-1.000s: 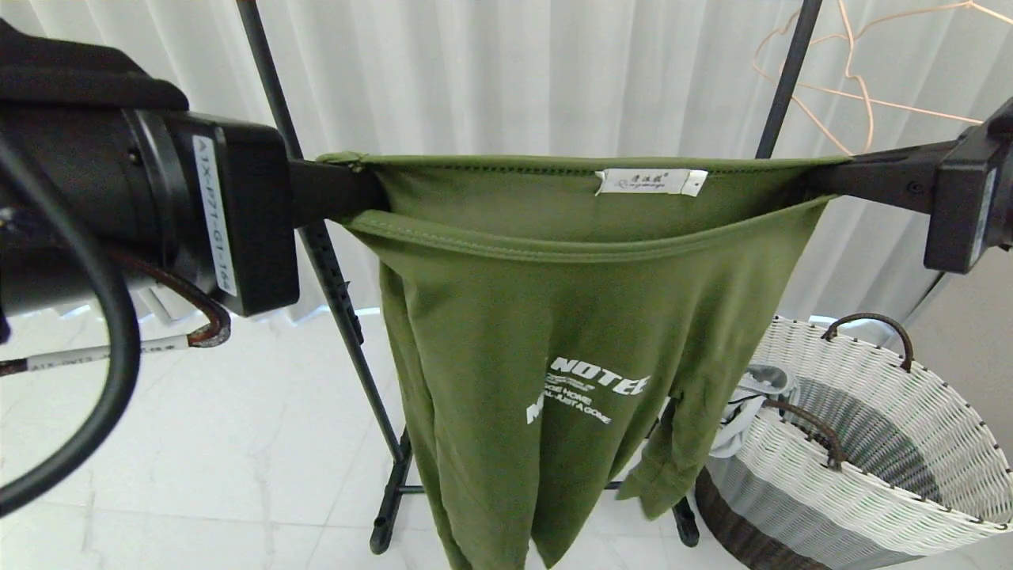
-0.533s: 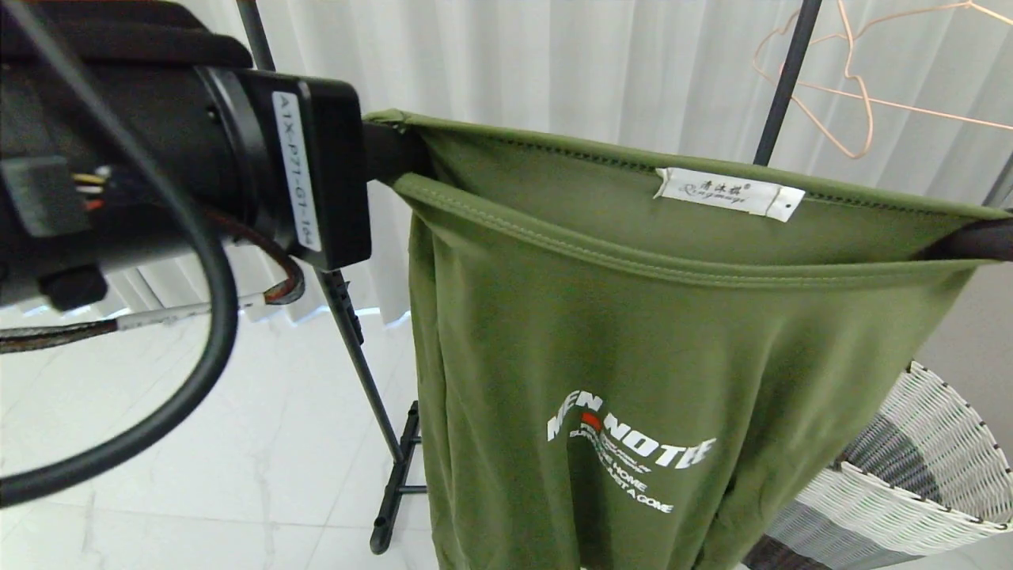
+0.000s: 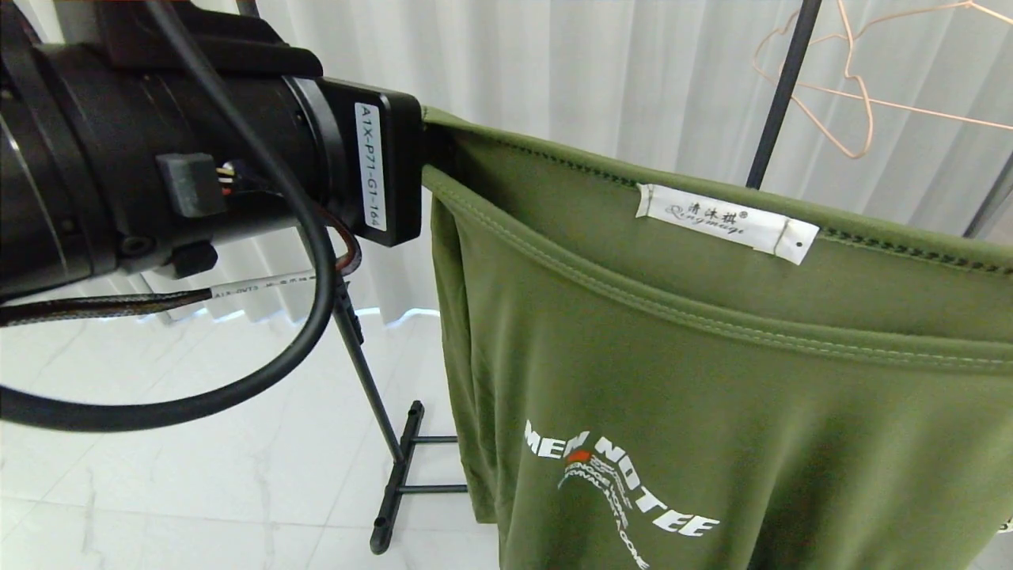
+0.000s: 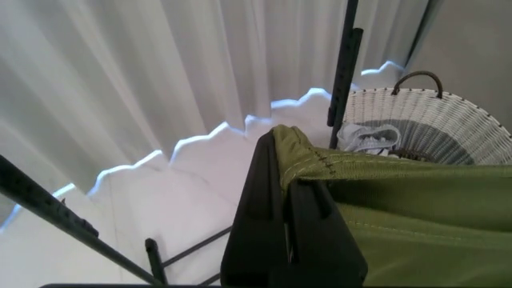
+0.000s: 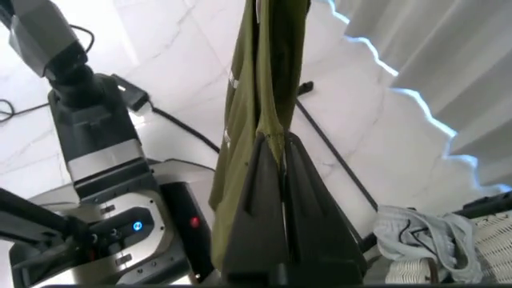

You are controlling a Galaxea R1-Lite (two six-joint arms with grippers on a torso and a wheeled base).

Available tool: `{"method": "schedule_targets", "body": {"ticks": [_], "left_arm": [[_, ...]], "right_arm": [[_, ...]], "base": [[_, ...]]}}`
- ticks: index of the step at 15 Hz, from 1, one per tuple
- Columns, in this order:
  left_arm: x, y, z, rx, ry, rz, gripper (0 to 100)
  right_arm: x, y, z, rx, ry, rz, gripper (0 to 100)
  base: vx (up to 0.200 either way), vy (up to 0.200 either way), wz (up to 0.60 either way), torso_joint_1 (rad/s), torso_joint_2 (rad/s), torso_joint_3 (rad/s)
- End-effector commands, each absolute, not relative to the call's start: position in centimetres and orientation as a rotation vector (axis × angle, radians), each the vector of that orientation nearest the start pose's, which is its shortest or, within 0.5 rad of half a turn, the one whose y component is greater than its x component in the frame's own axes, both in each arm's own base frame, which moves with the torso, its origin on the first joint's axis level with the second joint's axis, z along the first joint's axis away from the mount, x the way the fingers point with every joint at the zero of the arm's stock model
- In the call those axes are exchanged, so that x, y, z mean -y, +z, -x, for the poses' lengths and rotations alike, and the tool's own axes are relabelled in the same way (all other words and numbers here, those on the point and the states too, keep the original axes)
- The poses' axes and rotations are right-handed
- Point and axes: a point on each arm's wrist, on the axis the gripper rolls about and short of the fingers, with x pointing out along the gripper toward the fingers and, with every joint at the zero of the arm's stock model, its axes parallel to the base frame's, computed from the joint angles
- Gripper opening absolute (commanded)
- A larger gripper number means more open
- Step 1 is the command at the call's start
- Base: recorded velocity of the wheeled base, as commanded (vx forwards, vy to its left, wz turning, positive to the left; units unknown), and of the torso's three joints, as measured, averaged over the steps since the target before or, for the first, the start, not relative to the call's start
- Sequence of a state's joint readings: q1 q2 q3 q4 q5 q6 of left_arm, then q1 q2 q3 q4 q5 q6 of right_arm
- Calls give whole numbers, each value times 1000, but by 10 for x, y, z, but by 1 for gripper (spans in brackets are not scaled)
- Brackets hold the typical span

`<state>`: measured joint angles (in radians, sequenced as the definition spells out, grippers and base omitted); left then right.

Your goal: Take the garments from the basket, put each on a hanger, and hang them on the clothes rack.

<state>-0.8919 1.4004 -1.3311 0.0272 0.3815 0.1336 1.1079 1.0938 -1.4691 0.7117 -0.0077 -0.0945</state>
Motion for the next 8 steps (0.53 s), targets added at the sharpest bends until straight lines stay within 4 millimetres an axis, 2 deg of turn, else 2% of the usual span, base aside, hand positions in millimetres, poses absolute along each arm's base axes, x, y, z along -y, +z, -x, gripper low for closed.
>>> {"method": "schedule_targets", "body": {"ticks": [1,4,6,8], "left_arm": [[171,349,-149,-44,-514,-186,0],[156,353,-136,-71,-513,-201,0],[134,353,-116,-157,-526,-222,0],[120,351,-95,-212,-573,-201,0]], "right_arm": [[-85,367,-42,-250,1101,274,0],[-85,366,-57,-266,897,283,0],[-93,367,-75,-256,784,268,0],[-107,371,-94,-207,740,233,0]], "base": [[0,0,0,0,0,0],[0,0,0,0,0,0],[0,0,0,0,0,0],[0,0,0,0,0,0]]}}
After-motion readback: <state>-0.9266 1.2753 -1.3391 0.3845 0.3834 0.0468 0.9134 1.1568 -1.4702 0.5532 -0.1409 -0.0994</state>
